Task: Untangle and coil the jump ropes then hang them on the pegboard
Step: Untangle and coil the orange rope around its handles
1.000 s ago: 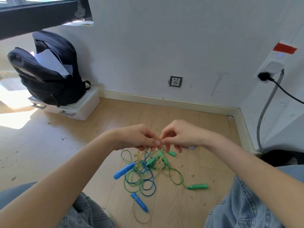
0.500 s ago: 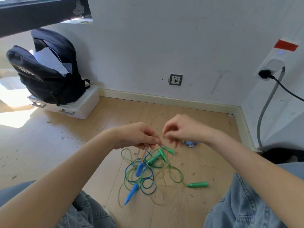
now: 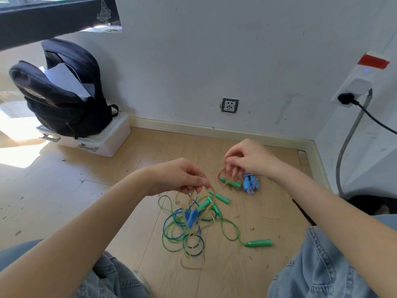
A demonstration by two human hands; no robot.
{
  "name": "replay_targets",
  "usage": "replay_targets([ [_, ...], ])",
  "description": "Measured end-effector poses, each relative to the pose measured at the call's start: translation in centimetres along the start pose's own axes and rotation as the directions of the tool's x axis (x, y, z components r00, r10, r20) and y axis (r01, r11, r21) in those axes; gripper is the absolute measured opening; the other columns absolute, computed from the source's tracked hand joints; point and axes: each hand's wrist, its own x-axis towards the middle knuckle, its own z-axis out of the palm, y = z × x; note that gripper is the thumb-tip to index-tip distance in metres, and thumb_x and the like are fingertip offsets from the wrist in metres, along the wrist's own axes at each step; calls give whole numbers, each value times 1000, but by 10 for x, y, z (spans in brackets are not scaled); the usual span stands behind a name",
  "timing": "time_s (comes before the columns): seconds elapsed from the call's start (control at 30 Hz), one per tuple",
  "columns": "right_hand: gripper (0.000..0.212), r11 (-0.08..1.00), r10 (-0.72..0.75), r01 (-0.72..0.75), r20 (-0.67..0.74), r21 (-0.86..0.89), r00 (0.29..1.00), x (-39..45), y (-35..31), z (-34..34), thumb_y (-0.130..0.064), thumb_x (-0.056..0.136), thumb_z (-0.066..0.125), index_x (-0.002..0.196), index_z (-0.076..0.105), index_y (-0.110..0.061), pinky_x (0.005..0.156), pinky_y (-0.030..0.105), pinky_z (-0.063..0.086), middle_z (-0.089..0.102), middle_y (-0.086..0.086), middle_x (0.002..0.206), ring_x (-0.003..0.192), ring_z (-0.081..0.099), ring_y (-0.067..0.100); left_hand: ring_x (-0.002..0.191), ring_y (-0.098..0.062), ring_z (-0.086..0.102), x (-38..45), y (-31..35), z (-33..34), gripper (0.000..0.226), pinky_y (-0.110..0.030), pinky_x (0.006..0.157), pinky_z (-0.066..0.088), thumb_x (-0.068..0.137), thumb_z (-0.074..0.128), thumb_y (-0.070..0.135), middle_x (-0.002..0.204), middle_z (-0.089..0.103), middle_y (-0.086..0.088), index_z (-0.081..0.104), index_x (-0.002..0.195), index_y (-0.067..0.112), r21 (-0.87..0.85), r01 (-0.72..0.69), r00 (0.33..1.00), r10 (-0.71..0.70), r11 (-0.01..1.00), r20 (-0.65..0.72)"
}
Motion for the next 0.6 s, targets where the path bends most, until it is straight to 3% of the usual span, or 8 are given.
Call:
replay_targets([
  [0.07,19,949,73,-142,-242,-282,968,8,17,-11,-3,92,47,93,66,-2,71,29,52,66,6,81,72,63,19,57,-5,45,0,-3,-2,18,-13,56,43,92,55,16,65,55,5,68,99,5,6,37,999,-37,999,15],
  [0.13,22,818,161,-310,-325,-484,932,8,30,-20,0,88,45,100,64,-1,81,37,51,66,15,99,91,61,31,57,-6,44,-1,-4,-1,19,-14,56,41,92,55,15,64,54,5,68,100,3,16,64,998,-64,998,30],
  [0.23,49,850,120,-101,4,-517,993,-1,24,-8,-4,85,53,132,47,-15,95,36,46,51,5,134,115,54,25,57,-6,41,-1,-2,1,20,-13,55,38,93,53,15,64,52,6,68,101,5,18,39,998,-40,999,40],
  [0.3,51,978,-11,83,347,-194,938,-10,6,12,-8,86,60,132,44,-24,80,30,54,50,-8,125,96,64,15,57,-5,41,-1,0,3,19,-12,54,38,92,54,16,64,51,6,69,100,7,5,19,998,-19,1000,58],
  [0.37,20,994,-111,92,480,63,870,-12,-5,26,-6,88,57,102,60,-20,55,21,52,64,-6,97,65,67,10,57,-4,41,-1,0,3,16,-12,54,39,92,55,16,65,52,6,69,96,10,-7,11,998,-10,1000,60],
  [0.47,19,999,-39,47,222,-28,974,-2,2,17,-4,91,52,77,62,-12,49,20,48,66,-1,63,49,63,8,58,-5,42,0,-3,2,16,-12,55,40,91,56,17,65,54,6,68,98,8,-22,32,999,-31,999,36],
  [0.53,20,948,56,-60,-23,-313,998,4,13,6,-3,92,47,76,60,-6,53,26,50,66,6,69,54,63,14,55,-4,43,-1,-4,0,18,-12,55,41,92,55,17,66,55,5,68,99,7,-23,48,998,-47,999,39],
  [0.6,17,795,153,-199,-128,-572,980,3,22,-1,-1,88,44,87,61,-4,61,29,48,66,14,91,74,62,26,53,-3,43,-1,-4,0,18,-12,53,39,92,55,18,66,55,5,69,97,8,-5,58,997,-57,998,44],
])
